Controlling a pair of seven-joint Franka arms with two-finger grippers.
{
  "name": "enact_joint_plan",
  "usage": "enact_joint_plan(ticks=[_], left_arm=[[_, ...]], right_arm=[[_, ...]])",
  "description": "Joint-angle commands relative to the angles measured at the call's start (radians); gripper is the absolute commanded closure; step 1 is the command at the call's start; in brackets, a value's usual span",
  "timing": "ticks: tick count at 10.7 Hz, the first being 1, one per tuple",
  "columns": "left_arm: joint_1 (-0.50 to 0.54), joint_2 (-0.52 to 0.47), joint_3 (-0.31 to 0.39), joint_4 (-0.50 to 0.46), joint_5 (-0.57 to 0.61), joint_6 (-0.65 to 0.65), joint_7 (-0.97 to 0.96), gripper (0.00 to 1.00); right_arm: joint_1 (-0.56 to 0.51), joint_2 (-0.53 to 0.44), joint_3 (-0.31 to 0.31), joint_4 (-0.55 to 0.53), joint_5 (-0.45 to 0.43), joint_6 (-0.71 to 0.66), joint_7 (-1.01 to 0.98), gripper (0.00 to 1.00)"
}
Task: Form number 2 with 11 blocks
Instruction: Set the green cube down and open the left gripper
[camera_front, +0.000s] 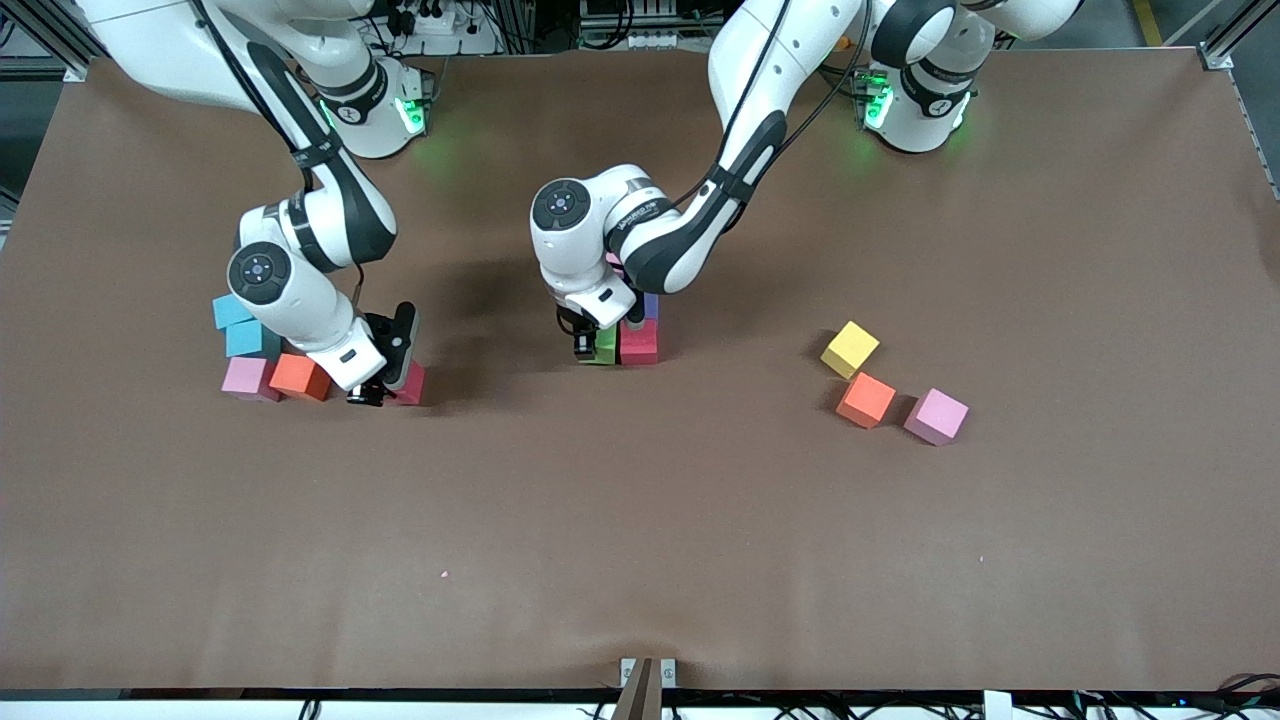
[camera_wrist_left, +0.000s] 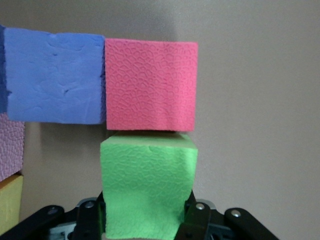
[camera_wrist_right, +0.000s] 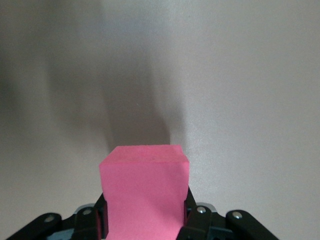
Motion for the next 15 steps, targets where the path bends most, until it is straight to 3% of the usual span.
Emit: enact_joint_plan(ticks=[1,6,9,10,11,15], left_arm=[[-0.009,0.01,0.01,0.004,-0.012,0.006,-0.022,0.66],[-0.009,0.024,0.01,0.004,-0.013,0.006,-0.022,0.66],[-0.009,0.027,0.01,0.002,-0.013,0.006,-0.02,0.6],[-0.009,0.026,0.011,0.002,-0.01,0.006,-0.02,0.08],[-0.009,0.023,0.011,0.002,-0.006,0.006,-0.019,0.0],[-0.007,-0.046,0.011,0.002,-0.006,-0.057,-0.016,0.0]], right_arm=[[-0.012,-0.002,0.004,-0.004,0.019,-0.002,-0.007,0.69],[-0.013,-0.002,0.004,-0.002,0.019,-0.002,-0.017,0.7],[-0.013,-0.002,0.003,-0.002,0.019,0.001,-0.018,0.7],[-0.013,-0.002,0.004,-0.002,0.019,0.003,-0.018,0.7],[-0.013,-0.002,0.004,-0.002,0.019,0.003,-0.017,0.7],[-0.013,0.004,0.003,-0.002,0.019,0.003,-0.009,0.7]])
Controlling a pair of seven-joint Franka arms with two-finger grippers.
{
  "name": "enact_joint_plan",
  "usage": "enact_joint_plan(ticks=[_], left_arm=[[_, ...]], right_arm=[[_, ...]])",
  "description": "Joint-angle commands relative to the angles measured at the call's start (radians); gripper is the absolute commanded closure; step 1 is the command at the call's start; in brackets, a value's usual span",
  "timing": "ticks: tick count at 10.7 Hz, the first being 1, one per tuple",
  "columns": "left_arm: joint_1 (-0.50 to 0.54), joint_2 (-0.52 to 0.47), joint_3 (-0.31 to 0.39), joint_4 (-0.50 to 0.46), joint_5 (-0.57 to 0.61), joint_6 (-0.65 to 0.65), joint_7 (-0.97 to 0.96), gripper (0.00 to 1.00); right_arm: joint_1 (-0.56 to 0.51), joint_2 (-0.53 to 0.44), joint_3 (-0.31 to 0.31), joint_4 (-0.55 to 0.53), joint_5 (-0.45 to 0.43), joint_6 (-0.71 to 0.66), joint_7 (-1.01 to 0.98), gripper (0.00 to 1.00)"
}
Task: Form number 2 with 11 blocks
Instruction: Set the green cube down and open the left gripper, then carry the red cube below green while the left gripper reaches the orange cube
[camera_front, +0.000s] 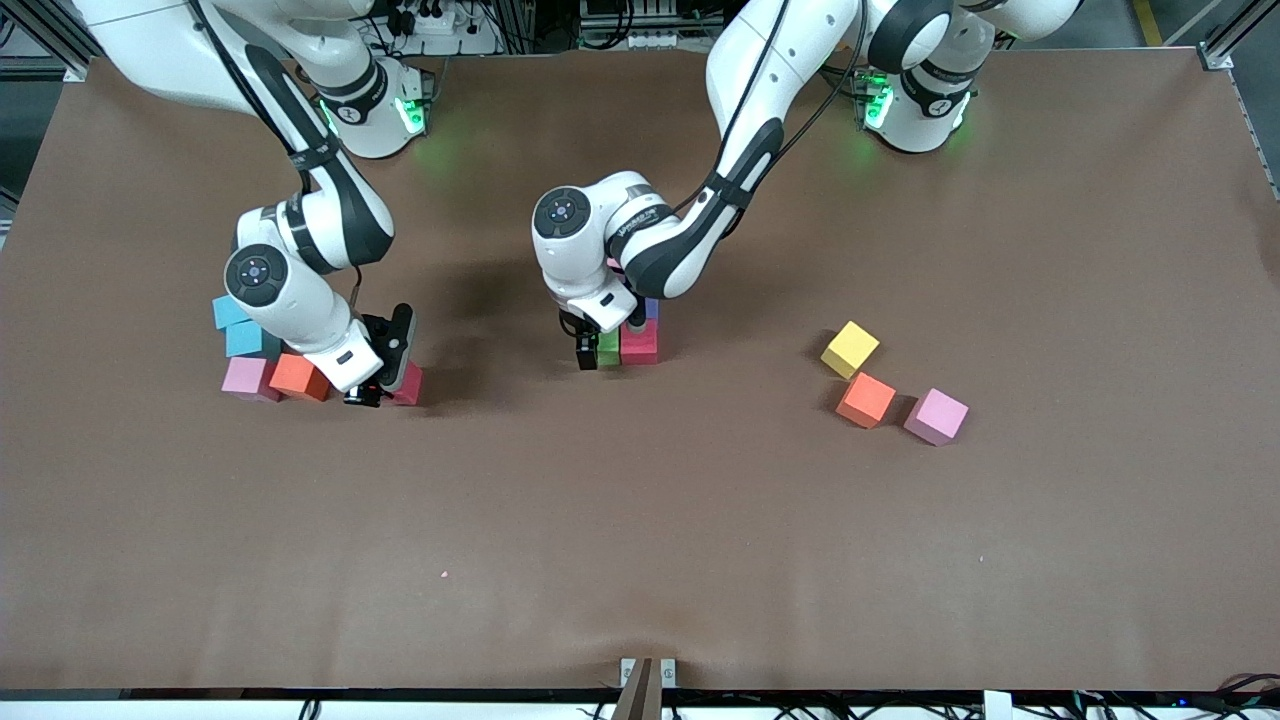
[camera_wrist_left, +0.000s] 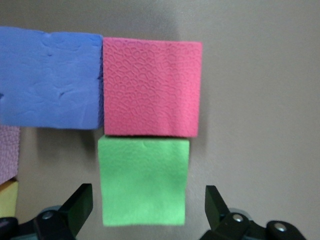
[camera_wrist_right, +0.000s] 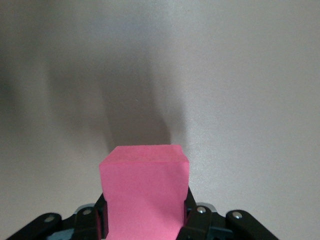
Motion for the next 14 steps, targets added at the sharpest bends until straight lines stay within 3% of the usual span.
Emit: enact_joint_plan(ticks=[1,3,6,10,12,14], left_arm=[[-0.007,-0.073,0.012,-0.009,-0.001,-0.081,-0.012,0.0],[0.008,-0.113,0.013,-0.01,0.031,-0.114,0.018,0.0],[0.118,-0.142,0.012,-0.021,0.054,-0.181,0.159,0.0],[0.313,-0.151,0.012,-0.027,0.059,-0.186,0.364,0.0],[0.411,-0.162,0.007,-0.034,0.057,-0.186,0.574,0.0],[0.494,-0.182,0.0,-0.069,0.048,-0.187,0.639,0.0]], right_arm=[[-0.009,-0.002,0.008,-0.002,0.018,0.002,-0.007,0.7],[-0.003,-0.002,0.016,0.012,0.018,-0.006,-0.006,0.7],[0.044,0.008,0.019,0.025,0.018,-0.007,0.067,0.7],[0.098,0.033,0.115,0.056,0.018,-0.01,0.305,0.7],[0.168,0.063,0.143,0.059,0.017,0.004,0.44,0.7],[0.207,0.096,0.169,0.078,0.014,0.03,0.505,0.7]])
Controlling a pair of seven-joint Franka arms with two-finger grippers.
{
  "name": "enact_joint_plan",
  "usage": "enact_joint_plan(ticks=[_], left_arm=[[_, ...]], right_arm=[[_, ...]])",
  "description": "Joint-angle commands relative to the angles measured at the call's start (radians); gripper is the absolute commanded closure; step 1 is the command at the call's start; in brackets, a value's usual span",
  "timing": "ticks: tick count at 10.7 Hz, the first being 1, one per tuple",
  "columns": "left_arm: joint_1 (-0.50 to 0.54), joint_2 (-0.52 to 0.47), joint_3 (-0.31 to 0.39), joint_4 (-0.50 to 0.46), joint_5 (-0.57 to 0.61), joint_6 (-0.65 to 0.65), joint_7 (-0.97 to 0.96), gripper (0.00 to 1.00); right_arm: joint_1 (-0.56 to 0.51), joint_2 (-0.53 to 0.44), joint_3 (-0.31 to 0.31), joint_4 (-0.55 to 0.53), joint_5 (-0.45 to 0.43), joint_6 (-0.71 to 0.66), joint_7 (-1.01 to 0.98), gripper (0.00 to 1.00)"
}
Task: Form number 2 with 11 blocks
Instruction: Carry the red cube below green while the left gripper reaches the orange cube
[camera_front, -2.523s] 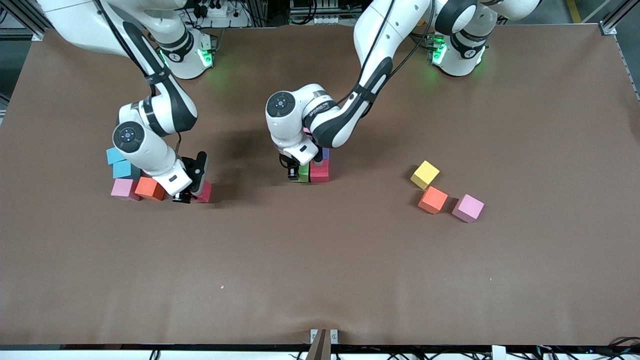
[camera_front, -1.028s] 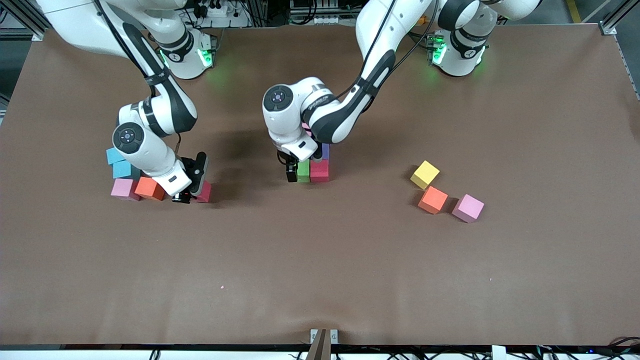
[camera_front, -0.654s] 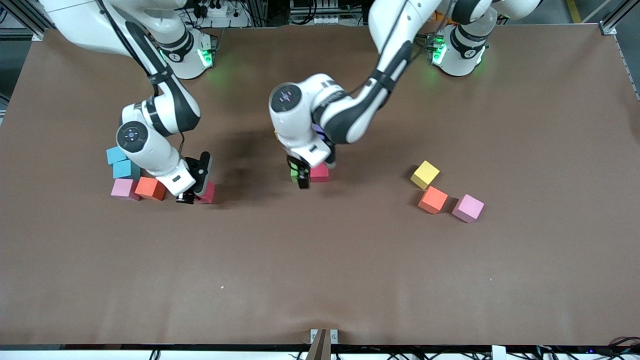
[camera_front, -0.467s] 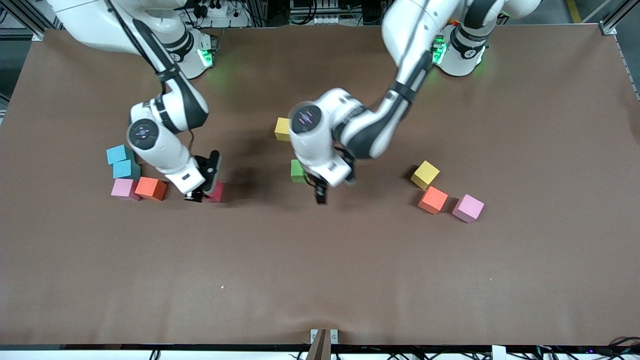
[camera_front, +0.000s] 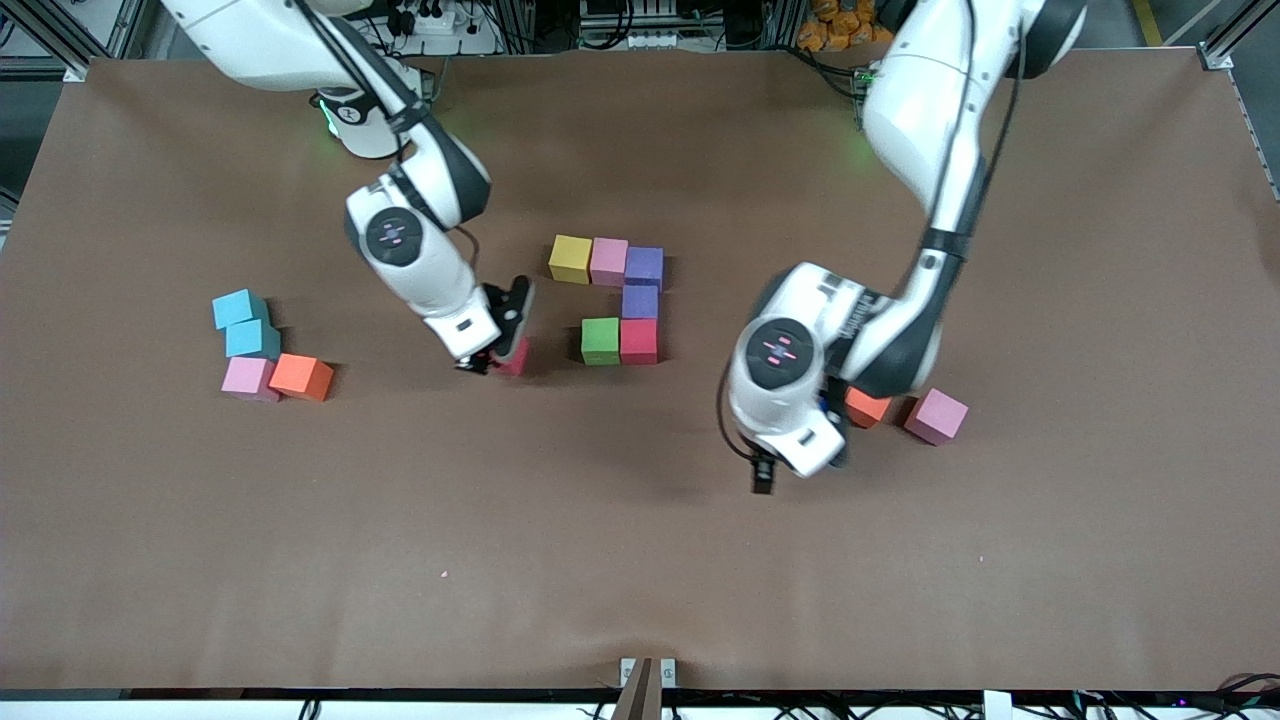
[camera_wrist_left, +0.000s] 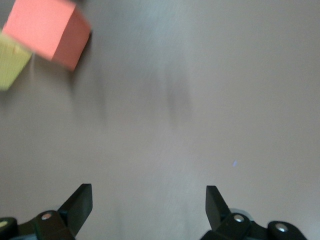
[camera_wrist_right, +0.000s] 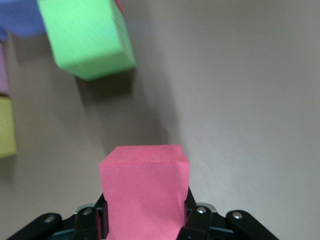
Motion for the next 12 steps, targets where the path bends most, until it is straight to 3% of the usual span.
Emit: enact_joint_plan(ticks=[1,6,12], left_arm=[[0.063,-0.072,-0.021,-0.117,0.01,-0.007,0.073,0.0],[0.187,-0.278,-0.095,-0.471,0.007,0.101,0.295,0.0],[0.215,-0.321,-0.093,-0.696,0.021,0.279,0.491,0.0]], right_arm=[[0.031,0.061,0.011,0.051,0.011,0.017,0.055,0.7],[0.097,0.125,0.008,0.112,-0.003,0.024,0.111,0.7],[0.125,0.142,-0.005,0.129,-0.09,0.026,0.113,0.7]])
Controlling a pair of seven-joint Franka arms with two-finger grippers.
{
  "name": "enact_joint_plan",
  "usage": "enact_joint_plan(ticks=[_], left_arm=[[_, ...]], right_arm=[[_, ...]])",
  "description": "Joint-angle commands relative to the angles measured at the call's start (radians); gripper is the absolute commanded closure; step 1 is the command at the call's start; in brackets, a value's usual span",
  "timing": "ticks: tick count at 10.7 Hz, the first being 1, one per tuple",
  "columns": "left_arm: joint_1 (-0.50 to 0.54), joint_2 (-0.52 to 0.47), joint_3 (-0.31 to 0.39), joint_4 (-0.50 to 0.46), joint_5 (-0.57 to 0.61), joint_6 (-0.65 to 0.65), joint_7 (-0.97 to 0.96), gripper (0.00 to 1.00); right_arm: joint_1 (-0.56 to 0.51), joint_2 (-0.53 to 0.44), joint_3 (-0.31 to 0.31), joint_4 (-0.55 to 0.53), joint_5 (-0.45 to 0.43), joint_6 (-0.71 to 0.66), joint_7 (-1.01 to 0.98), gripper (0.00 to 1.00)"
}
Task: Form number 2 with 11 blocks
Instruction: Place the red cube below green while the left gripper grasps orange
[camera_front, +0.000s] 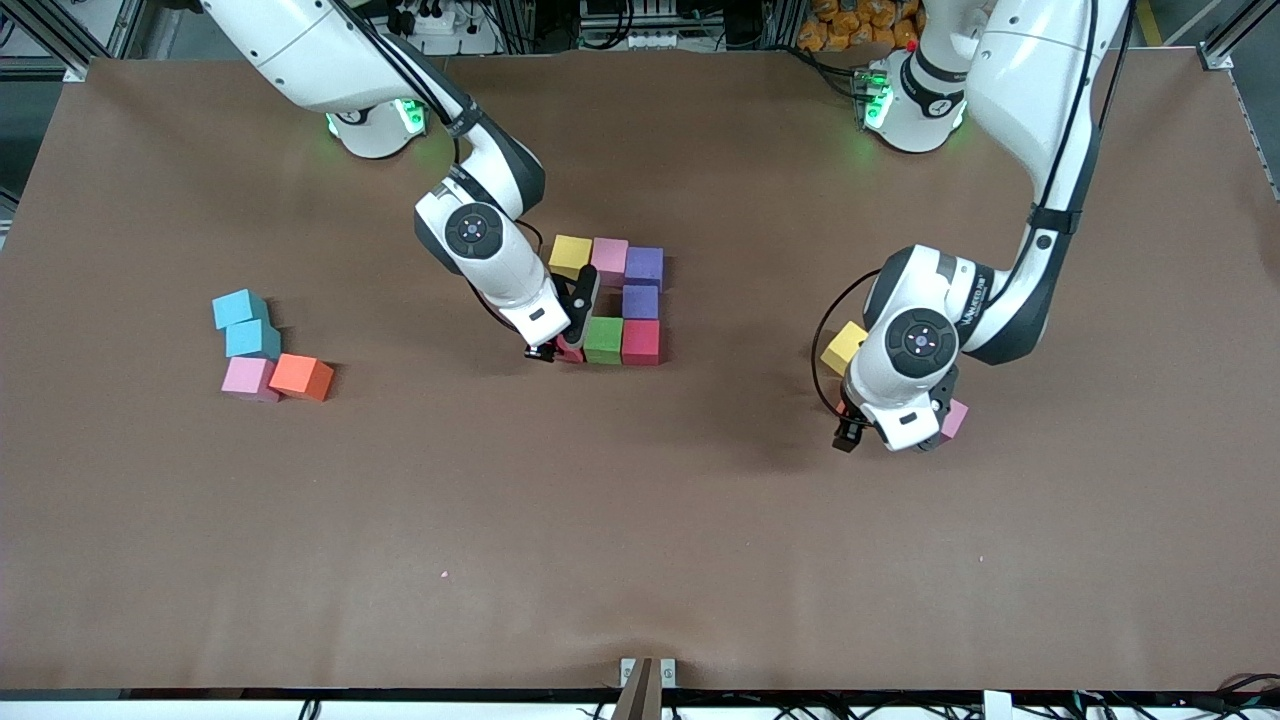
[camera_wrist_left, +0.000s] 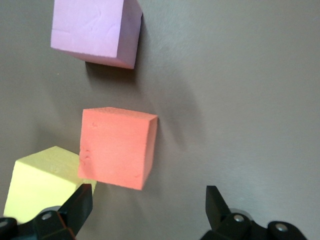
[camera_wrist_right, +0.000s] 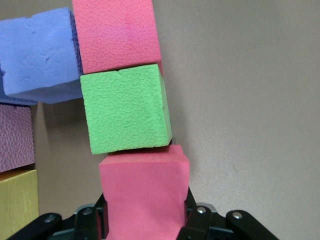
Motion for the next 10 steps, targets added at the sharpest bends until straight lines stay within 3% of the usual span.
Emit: enact_joint_plan(ticks=[1,3,10], left_arm=[[0.05,-0.049,-0.012,-0.087,0.02,0.037,0.082,0.0],[0.07,-0.048,-0.012,-0.087,0.02,0.037,0.099,0.0],[0.067,0.009,-0.012,-0.091,0.02,0.075,0.099,0.0]], right_arm=[[0.019,0.023,-0.023,0.027,-0.062,-0.001,0.019,0.69],[0.019,0.023,-0.042,0.026,-0.148,-0.003,0.019,0.68],[0.041,0.026,-0.042,0.025,-0.148,-0.013,0.067,0.68]])
